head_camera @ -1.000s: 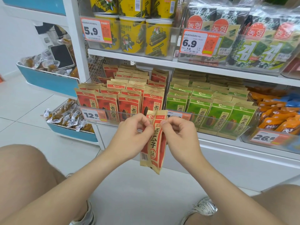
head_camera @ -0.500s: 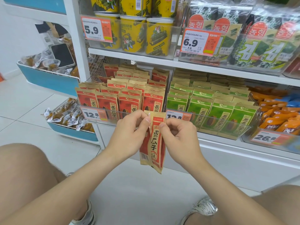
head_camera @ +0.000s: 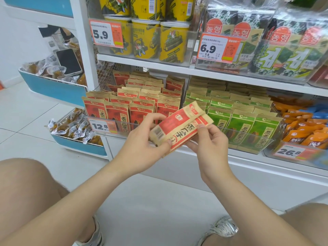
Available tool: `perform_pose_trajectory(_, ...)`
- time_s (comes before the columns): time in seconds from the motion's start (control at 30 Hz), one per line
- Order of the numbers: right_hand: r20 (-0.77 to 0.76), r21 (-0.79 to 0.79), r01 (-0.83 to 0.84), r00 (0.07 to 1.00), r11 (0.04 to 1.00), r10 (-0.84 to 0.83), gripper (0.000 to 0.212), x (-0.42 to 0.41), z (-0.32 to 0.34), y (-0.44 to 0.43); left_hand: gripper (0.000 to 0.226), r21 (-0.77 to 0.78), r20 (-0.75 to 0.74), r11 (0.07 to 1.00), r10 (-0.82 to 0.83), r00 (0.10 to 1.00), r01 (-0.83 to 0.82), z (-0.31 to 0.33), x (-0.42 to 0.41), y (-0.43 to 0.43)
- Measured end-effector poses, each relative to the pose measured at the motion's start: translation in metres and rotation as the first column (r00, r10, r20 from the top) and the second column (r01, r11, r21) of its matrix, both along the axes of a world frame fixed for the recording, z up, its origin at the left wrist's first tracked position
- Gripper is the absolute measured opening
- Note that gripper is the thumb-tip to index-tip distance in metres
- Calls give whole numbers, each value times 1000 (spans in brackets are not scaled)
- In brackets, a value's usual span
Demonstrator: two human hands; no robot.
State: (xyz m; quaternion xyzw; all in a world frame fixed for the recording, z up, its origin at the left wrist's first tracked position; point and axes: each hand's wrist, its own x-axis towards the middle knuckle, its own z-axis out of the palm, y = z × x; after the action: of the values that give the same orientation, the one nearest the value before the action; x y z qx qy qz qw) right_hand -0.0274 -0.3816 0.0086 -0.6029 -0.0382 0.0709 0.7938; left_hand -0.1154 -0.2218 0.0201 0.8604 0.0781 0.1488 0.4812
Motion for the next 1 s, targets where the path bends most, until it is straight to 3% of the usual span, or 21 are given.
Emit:
perform_pose_trajectory(0.07, -62, 77, 4, 998, 997, 1, 17, 4, 1, -1, 56, -125, 6, 992, 26, 1000, -25, 0, 1, 2)
perform_pose_trajectory(0.13, -69, 79, -3, 998, 997, 8, 22, 4, 4, -3, 57, -351, 7, 935, 62, 998, -55, 2, 2, 1)
perform_pose_trajectory(0.27, -6, -157, -23, 1000, 987, 22, 48, 2, 5, -6, 48, -527, 72, 843, 175, 982, -111, 5, 5, 4)
perform_pose_trajectory(0.33, 90, -366, 35, 996, 930, -2, 59, 1, -1, -7, 39, -536, 109, 834, 222, 969, -131, 7, 5, 7)
perform_pose_trajectory(0.4, 315, -535, 177, 949, 826, 1, 73, -1, -5, -9, 33, -482, 139, 862, 249, 958, -154, 10, 3, 9)
perform_pose_trajectory(0.47, 572, -544, 291, 815, 787, 94, 73, -4, -6, -9, 31, -430, 157, 892, 230, 961, -143, 12, 1, 8)
perform_pose_trajectory(0.53, 710, -535, 286, 663, 795, 239, 56, -5, -8, -7, 29, -427, 151, 898, 186, 971, -105, 11, -1, 4)
perform_pose_trajectory(0.6, 728, -555, 210, 592, 805, 347, 44, -8, -12, -4, 25, -437, 125, 898, 124, 984, -57, 9, -2, 1)
perform_pose_trajectory(0.77, 703, -591, 167, 586, 789, 403, 40, -6, -16, -5, 29, -427, 60, 903, -28, 998, 52, 6, -4, 6)
perform_pose_trajectory(0.9, 766, -606, 328, 488, 725, 420, 33, -2, -18, -6, 26, -421, 44, 905, -47, 998, 61, 10, -6, 5)
perform_pose_trajectory(1.0, 838, -539, 579, 298, 612, 457, 24, -2, -20, -2, 19, -439, 29, 897, -50, 998, 58, 11, -8, 4)
